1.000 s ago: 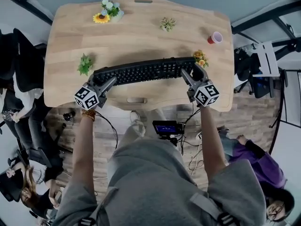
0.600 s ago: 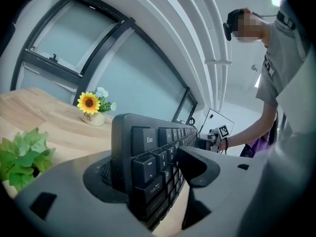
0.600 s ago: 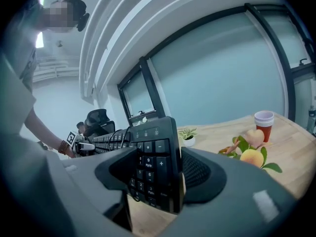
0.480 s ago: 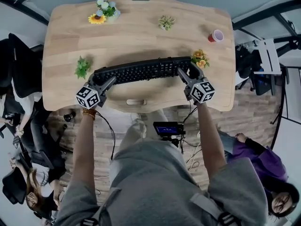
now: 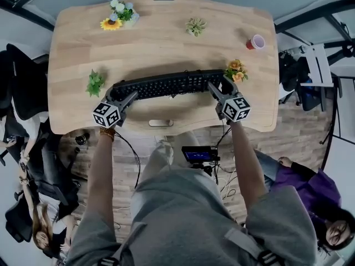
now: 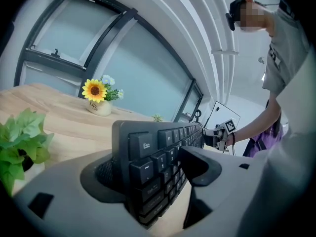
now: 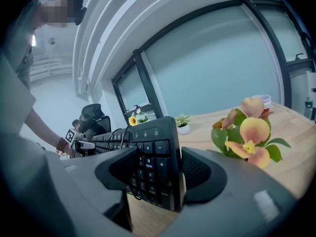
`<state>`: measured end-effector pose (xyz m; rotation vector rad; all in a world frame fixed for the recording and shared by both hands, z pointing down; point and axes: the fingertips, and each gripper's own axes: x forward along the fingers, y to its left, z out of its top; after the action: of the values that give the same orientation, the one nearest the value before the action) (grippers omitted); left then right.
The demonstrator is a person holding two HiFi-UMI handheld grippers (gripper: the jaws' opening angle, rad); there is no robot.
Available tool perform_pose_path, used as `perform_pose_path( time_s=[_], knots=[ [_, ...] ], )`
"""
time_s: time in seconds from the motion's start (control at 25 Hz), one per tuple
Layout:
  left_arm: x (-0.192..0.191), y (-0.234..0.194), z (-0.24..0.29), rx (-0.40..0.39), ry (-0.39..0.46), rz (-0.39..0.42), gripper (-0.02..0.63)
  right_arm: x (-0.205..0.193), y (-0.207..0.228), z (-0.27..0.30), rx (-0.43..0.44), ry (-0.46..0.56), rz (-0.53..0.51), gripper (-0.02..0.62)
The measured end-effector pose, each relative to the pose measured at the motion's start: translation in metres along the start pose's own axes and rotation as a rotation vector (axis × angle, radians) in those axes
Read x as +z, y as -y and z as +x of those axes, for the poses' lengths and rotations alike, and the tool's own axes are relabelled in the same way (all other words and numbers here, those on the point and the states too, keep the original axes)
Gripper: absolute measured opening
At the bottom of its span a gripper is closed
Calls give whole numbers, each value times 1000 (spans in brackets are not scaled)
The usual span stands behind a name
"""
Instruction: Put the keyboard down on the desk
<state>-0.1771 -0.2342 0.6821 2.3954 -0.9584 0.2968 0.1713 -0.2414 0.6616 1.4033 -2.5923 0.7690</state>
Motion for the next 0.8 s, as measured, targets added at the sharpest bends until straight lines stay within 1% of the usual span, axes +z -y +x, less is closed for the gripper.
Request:
perform_pose_path(
  time_s=[0.32, 0.56, 0.8],
  knots=[
    [-13, -13, 8, 29, -37, 12, 341, -19, 7, 8, -14, -31, 15, 278],
    [-9, -20, 15, 86, -39, 50, 358, -25, 15, 11, -38, -27, 47, 278],
    [-7, -24, 16, 141, -23, 72, 370, -27, 18, 13, -50, -15, 59, 276]
  ],
)
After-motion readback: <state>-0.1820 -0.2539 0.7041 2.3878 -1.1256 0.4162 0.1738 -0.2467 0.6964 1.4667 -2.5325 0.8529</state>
